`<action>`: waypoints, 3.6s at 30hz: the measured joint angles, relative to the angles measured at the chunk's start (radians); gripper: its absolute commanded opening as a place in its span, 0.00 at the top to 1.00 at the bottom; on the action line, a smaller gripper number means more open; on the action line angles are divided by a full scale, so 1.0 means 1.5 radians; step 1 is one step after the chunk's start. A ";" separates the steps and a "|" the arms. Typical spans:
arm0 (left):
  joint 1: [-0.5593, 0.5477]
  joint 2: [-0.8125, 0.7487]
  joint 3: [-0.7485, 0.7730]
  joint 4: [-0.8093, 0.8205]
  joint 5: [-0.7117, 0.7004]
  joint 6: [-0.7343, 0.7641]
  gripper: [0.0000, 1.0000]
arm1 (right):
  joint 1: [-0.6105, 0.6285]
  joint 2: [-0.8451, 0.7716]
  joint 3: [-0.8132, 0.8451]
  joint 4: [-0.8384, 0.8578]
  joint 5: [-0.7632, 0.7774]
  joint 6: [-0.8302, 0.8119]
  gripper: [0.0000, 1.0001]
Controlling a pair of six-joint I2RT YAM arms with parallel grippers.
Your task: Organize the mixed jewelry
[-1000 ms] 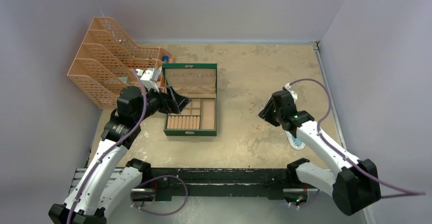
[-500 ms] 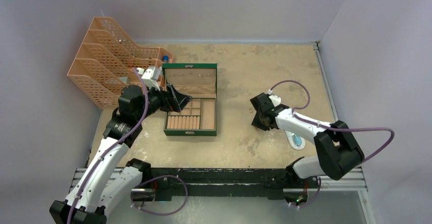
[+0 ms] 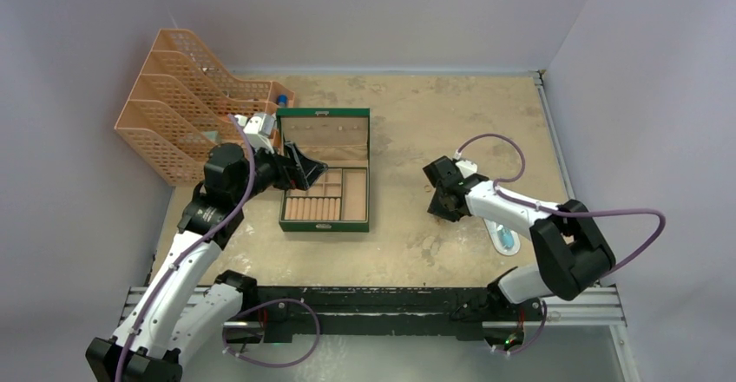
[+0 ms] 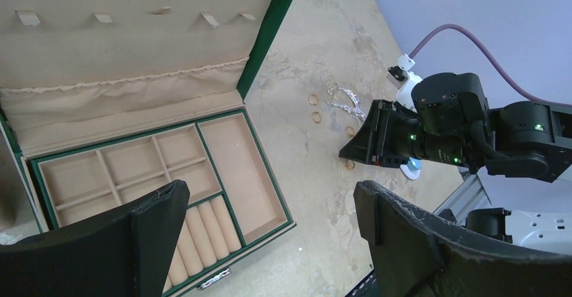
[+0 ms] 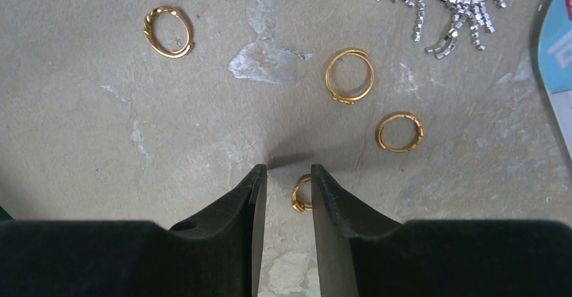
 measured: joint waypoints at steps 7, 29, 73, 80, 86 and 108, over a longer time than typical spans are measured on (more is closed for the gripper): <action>0.002 0.000 0.000 0.000 0.000 0.000 0.06 | 0.008 -0.030 0.000 -0.032 0.010 0.019 0.72; 0.002 0.000 0.000 -0.009 0.000 0.000 0.06 | 0.008 -0.058 -0.051 -0.043 0.029 0.134 0.75; 0.002 0.015 0.000 -0.020 -0.009 0.000 0.08 | 0.025 -0.003 0.041 -0.017 0.017 0.045 0.71; 0.002 0.015 0.000 -0.032 -0.016 0.000 0.08 | 0.026 0.001 0.034 -0.034 0.020 0.080 0.75; 0.002 0.015 0.000 -0.035 -0.019 0.000 0.08 | 0.026 0.023 0.024 -0.028 0.014 0.087 0.73; 0.002 0.025 0.000 -0.045 -0.023 -0.001 0.08 | 0.034 0.038 0.033 -0.002 -0.050 -0.101 0.70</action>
